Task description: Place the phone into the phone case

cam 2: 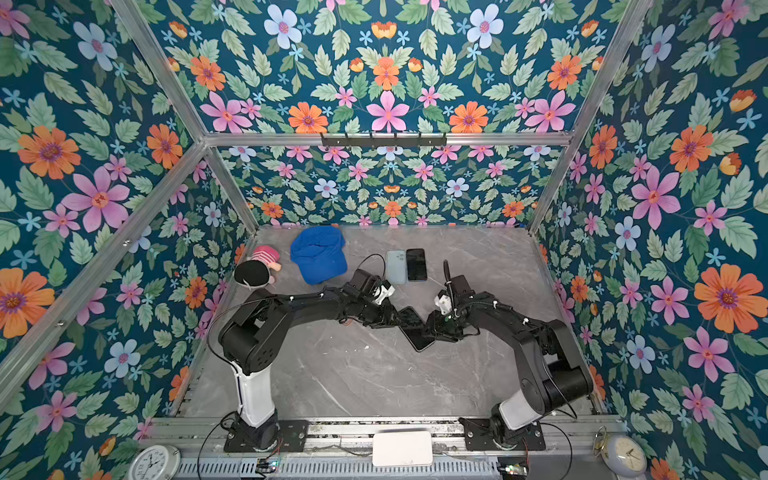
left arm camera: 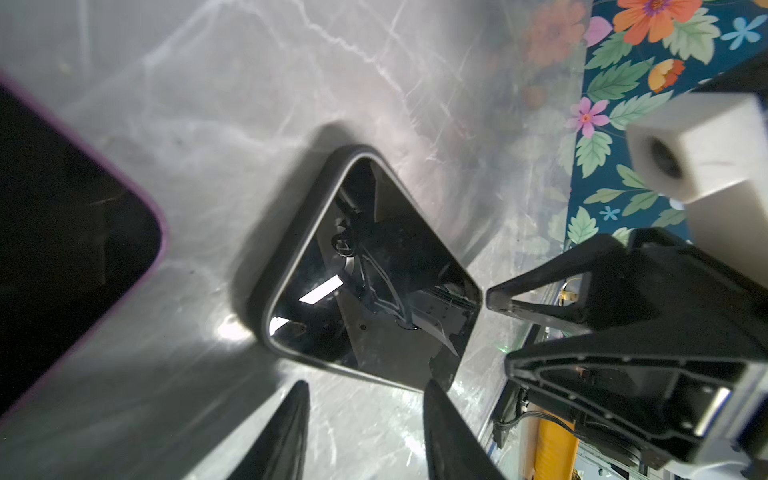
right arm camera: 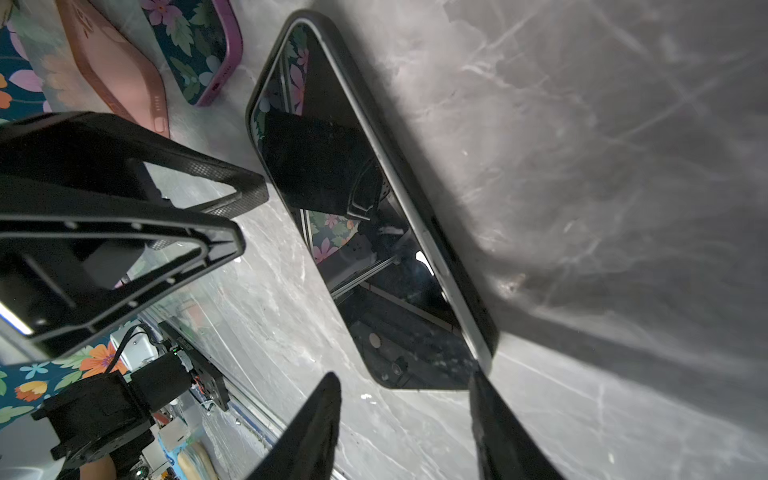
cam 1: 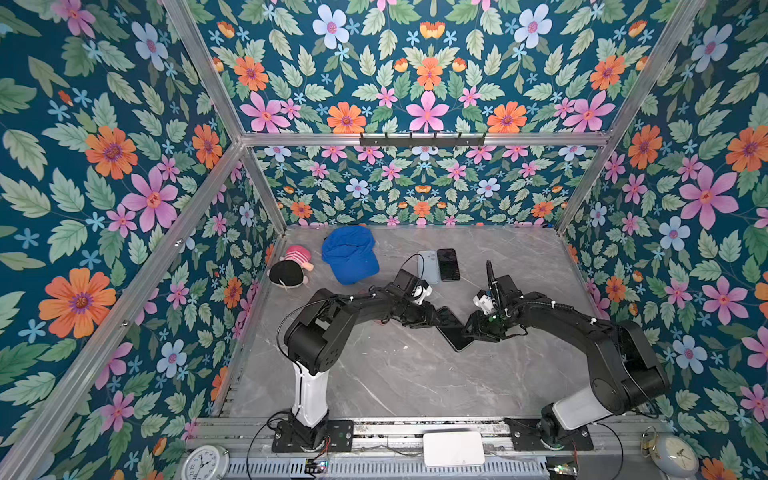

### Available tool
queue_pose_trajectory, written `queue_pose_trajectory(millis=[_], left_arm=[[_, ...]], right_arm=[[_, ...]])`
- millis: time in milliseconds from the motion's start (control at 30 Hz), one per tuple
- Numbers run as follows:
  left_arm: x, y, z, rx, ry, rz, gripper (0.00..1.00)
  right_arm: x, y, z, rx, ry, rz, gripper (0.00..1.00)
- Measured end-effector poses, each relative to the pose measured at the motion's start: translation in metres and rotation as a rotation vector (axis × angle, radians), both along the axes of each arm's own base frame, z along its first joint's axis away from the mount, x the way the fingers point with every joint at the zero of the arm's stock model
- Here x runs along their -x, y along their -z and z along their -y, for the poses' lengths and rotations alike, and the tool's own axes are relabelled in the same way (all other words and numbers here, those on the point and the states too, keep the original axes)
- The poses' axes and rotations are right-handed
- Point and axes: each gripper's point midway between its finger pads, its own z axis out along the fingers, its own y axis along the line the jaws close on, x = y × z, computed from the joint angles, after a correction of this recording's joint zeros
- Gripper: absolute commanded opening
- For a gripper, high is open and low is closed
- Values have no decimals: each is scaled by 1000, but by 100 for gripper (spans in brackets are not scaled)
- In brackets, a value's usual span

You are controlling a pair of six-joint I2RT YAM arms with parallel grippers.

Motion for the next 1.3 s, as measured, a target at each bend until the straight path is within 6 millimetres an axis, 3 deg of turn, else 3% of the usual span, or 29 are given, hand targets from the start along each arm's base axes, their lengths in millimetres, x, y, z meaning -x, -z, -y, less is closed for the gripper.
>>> queue_pose_trajectory(millis=[433,700,767,1033,1300], left_arm=[[-7,2,10,17,11,5,42],[-3,-4,5,12,11,8,60],[1,-3,2,6,10,2,61],[8,10,0,-7,14,-35,51],[-5,11,17,22,31,-27,42]], right_arm=[[-5,-2,1,5,-14,22,55],[-11,3,4,32,-23,31,56],[-12,6,4,37,-25,25,57],[-10,14,0,18,-36,0,54],[1,16,-5,-24,-47,-13,48]])
